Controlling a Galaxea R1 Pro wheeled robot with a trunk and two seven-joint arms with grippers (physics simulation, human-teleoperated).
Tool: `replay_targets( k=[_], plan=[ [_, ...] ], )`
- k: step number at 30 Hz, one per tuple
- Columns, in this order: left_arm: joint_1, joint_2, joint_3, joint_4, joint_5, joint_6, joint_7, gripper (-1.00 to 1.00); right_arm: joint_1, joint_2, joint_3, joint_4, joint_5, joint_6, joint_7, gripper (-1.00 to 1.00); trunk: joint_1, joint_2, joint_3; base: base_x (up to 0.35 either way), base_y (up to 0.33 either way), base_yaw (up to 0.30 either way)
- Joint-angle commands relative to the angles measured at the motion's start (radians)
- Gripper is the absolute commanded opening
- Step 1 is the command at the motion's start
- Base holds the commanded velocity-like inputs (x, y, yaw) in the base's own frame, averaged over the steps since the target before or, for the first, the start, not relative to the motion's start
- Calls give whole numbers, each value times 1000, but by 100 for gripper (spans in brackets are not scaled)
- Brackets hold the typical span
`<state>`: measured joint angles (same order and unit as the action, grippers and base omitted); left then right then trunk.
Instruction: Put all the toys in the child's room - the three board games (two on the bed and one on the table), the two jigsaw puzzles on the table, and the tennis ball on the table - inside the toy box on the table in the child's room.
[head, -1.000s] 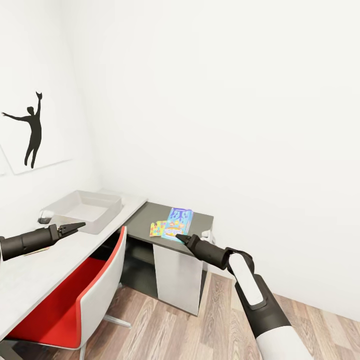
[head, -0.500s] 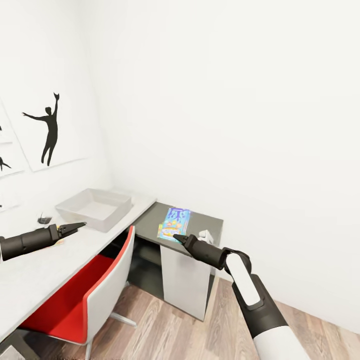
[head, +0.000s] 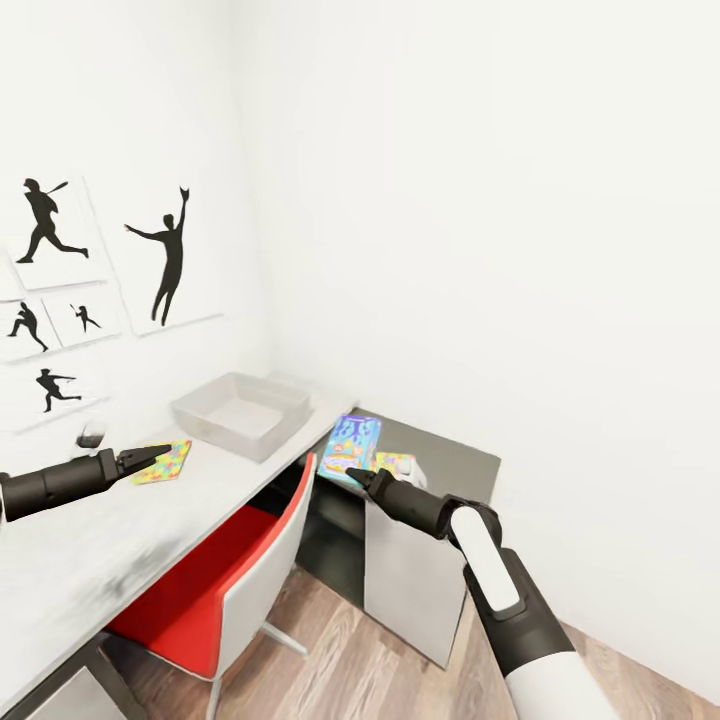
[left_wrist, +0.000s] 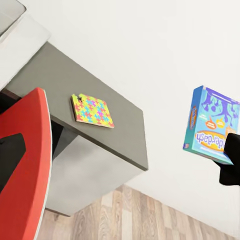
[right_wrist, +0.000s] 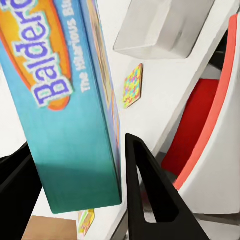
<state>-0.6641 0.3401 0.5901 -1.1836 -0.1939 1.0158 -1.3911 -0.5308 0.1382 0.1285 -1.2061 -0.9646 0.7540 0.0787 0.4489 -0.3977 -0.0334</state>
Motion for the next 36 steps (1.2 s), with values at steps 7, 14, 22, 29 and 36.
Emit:
replay_targets(
  k=[7,14,22,29,36],
  plan=[
    [-2,-1,0,-2,-11,10,-9,100,-44,3,-1,-1,-3,5,-35,-100,1,-2,-2,249,-202,174],
    [-2,-3,1,-2,-10,10,-9,100,-221,36,-1,2,-12,38,-186,-100,1,-2,-2,77,-67,280],
    [-2,-3,1,-2,-10,10,-10,100,-308,36,-1,77,-17,57,-275,-100,1,-2,-2,12,-7,288],
    [-2,-4,0,-2,-10,10,-11,100,-312,36,-2,105,-16,57,-281,-100,1,-2,-2,171,-77,289],
    [-2,-4,0,-2,-10,10,-11,100,-311,36,-1,105,-15,54,-281,-100,1,-2,-2,166,-8,272]
  ],
)
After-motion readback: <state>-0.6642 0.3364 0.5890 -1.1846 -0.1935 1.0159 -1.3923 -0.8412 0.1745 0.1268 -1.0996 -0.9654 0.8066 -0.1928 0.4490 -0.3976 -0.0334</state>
